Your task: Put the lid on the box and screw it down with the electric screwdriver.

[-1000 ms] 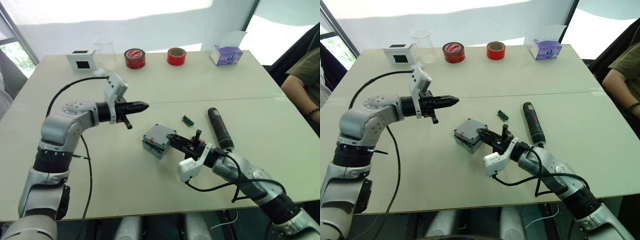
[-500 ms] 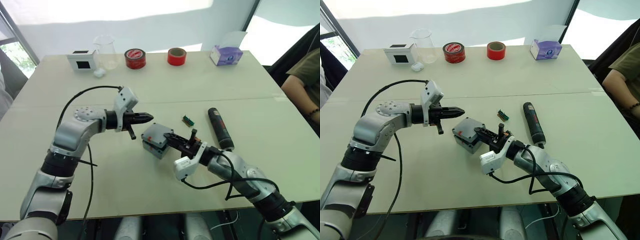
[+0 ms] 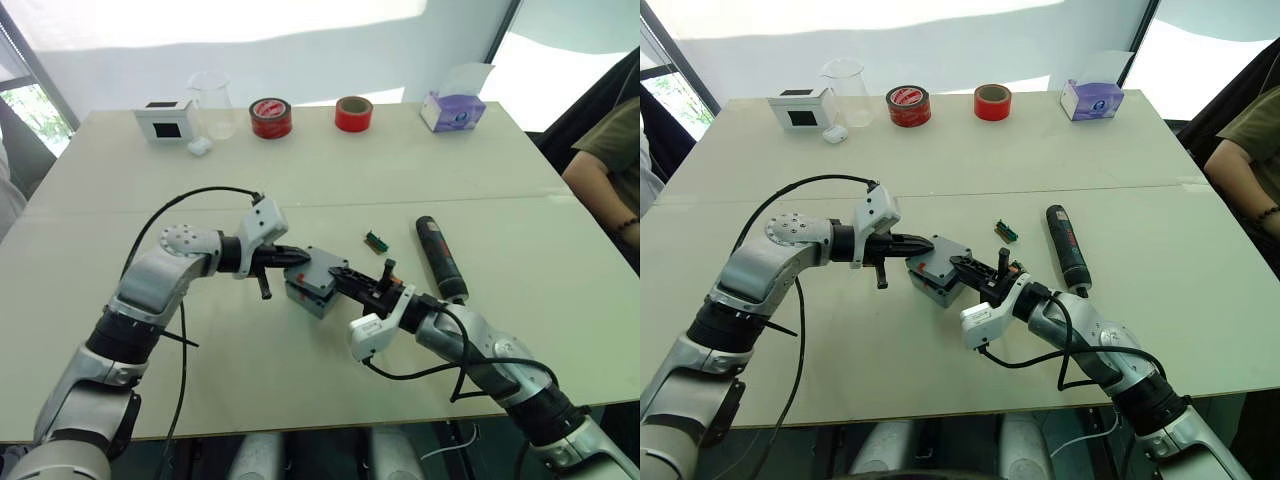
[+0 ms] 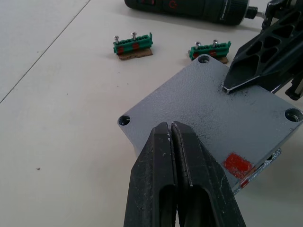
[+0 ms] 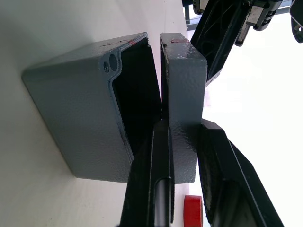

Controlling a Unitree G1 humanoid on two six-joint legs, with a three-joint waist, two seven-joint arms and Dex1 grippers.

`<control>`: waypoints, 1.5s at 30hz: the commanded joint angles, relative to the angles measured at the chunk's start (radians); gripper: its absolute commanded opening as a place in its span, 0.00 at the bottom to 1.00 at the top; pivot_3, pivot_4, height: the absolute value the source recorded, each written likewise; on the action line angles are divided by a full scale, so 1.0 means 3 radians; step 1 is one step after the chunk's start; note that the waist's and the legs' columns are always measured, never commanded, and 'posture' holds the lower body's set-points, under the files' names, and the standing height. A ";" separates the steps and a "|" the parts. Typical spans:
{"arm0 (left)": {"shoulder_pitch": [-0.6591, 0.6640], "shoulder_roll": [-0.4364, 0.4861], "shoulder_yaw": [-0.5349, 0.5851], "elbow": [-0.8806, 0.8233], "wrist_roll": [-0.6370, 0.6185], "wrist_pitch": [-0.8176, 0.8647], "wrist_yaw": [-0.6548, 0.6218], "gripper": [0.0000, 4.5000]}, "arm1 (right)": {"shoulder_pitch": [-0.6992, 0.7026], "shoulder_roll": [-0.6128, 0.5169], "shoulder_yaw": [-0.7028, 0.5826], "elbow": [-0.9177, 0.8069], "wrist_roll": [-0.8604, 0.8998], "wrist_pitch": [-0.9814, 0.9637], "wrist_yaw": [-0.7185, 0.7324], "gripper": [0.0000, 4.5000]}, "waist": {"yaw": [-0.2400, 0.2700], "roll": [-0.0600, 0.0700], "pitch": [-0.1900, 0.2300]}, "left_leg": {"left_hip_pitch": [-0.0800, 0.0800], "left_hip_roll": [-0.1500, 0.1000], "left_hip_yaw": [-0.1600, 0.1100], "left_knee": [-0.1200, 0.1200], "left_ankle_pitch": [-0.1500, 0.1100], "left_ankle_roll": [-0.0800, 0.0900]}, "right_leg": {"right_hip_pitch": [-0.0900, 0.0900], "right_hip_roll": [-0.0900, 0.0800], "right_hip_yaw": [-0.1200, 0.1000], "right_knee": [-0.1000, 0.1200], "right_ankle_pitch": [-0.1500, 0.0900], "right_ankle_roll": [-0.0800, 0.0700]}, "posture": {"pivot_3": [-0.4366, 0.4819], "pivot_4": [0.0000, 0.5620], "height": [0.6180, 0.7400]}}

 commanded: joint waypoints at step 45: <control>0.0240 -0.0137 -0.0114 0.0191 0.0435 -0.0683 -0.0257 0.00 | 0.0552 -0.0015 -0.0586 -0.0633 0.1372 0.0602 0.0998 0.01 | 0.0014 0.0008 -0.0027 | 0.0066 0.0003 -0.0004 -0.0009 -0.0023 0.0037 | 0.0076 0.0000 -0.0006 -0.0023 -0.0002 -0.0001 | 0.48 0.27 1.00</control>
